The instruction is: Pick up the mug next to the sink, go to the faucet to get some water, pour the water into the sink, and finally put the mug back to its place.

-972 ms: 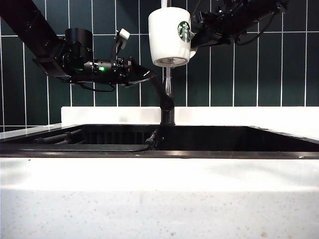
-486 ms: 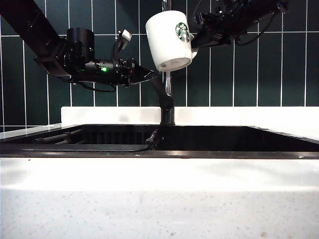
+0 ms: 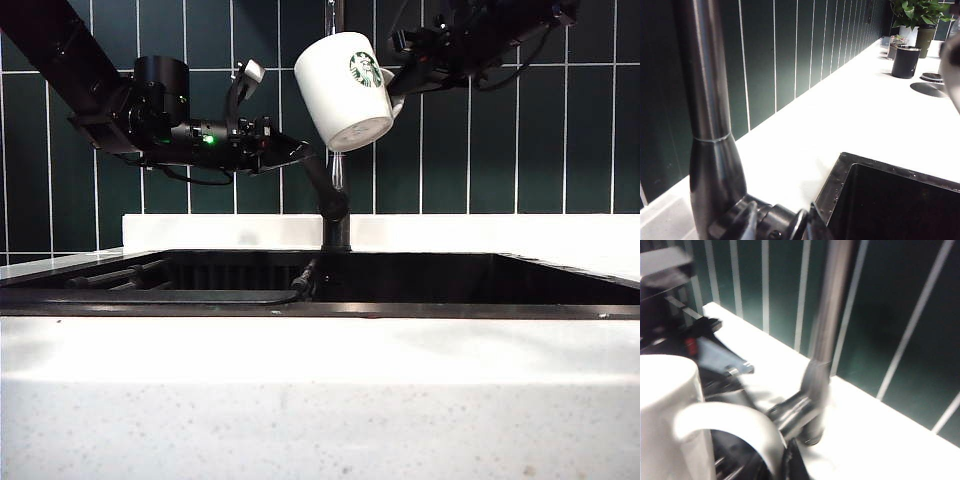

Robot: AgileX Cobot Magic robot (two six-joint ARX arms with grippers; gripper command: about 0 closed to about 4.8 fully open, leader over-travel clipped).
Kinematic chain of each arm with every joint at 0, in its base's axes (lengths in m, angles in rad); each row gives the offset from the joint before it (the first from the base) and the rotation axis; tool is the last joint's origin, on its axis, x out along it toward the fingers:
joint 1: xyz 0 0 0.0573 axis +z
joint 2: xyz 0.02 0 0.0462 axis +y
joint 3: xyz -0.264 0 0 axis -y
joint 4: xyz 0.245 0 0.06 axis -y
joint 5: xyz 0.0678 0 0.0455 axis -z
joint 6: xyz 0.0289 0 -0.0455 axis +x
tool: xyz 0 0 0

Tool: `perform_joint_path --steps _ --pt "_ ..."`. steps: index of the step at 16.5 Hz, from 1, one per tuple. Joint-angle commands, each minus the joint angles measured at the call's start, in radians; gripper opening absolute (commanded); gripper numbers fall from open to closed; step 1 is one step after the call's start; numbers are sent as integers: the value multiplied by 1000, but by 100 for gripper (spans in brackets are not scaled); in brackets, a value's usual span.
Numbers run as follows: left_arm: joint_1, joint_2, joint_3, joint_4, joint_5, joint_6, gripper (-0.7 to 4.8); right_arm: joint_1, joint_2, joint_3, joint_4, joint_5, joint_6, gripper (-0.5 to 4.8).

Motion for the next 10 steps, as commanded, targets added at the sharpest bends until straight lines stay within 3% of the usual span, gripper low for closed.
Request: perform_joint_path --steps 1,3,4,8,10 --pt "5 -6 4 2 -137 3 114 2 -18 15 126 -2 49 -2" --pt "5 -7 4 2 -356 0 106 2 -18 15 128 1 49 -2" --pt "5 -7 4 5 -403 -8 106 2 -18 15 129 17 48 -2" --pt "7 -70 4 48 -244 -49 96 -13 -20 15 129 42 -24 -2" --pt "13 -133 4 48 -248 -68 18 -21 -20 15 129 63 -48 -2"
